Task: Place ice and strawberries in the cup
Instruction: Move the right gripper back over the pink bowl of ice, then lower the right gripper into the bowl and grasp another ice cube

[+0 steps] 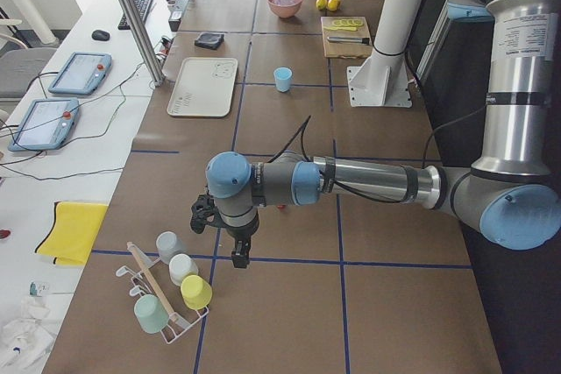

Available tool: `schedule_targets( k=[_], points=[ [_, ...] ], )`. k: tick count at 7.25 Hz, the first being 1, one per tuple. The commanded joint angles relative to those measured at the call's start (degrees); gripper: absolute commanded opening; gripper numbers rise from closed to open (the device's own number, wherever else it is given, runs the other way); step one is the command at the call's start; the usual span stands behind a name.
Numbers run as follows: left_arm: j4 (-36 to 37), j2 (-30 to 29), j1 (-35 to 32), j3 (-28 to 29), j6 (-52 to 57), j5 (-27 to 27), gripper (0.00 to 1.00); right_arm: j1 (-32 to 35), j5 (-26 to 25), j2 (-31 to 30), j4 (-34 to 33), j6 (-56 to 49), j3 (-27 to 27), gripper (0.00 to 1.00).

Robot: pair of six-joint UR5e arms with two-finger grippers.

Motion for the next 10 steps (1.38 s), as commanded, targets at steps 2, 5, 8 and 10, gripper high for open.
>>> schedule_targets(
  k=[2, 5, 8, 10],
  points=[
    [0.0, 0.0, 0.0, -0.1, 0.0, 0.0, 1.00, -0.1, 1.0, -0.4, 1.8, 2.4, -2.4, 0.99],
    [-0.1, -0.1, 0.0, -0.1, 0.0, 0.0, 1.00, -2.2, 1.0, -1.1, 1.8, 2.4, -2.6, 0.99],
    [-0.1, -0.1, 0.0, -0.1, 0.0, 0.0, 1.00, -3.6, 1.0, -1.0, 1.8, 2.4, -4.3, 0.99],
    [-0.1, -0.1, 0.0, 0.0, 0.0, 0.0, 1.00, -3.6, 1.0, -1.0, 1.8, 2.4, -4.3, 0.91]
  ],
)
